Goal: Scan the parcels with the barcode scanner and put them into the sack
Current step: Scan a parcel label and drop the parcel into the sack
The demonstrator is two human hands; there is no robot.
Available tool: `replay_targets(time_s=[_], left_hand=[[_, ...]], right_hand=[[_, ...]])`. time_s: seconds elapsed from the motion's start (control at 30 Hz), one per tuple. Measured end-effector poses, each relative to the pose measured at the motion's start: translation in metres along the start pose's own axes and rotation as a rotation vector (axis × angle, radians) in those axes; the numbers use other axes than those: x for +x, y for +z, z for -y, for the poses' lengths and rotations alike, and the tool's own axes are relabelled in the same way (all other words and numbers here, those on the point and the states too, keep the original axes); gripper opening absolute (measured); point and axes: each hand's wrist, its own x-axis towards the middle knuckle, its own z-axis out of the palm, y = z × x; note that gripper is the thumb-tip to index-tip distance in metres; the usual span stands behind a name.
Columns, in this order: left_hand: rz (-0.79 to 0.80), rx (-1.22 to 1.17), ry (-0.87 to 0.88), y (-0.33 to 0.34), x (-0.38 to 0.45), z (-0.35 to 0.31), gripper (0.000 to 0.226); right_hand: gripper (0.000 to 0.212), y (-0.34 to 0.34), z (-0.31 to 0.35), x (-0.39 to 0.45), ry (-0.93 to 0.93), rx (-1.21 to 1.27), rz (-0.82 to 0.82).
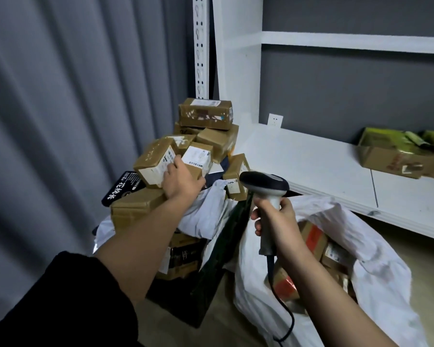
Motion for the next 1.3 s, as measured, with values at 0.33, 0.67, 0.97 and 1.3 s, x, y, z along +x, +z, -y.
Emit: replay_targets(time_s=[0.33,0.67,0.97,1.3], left_hand=[[0.409,-1.199,-0.233,-0.078,-0.089,-0.026,0.055],[0.82,-1.497,-0.208,-0.052,-0.156,-0.064,0.032],[0.848,-1.237,-0.189,-0.055,-0.127,-0.049,0.055],[1.02,-1.137,-0.407,-0.056,-0.115,-0.025,0.042]], right_hand=[[0.015,-0.021,0.014,-0.023,-0.068,0.189,-0.03],[0.037,-0.039,0.024,-0.041,-0.164,0.258,0.035],[0.031,-0.087,0.048,-0.02,-0.068,0.133,0.15],[0.031,-0.098,0.047,-0.025,-0.104,0.015,0.051]])
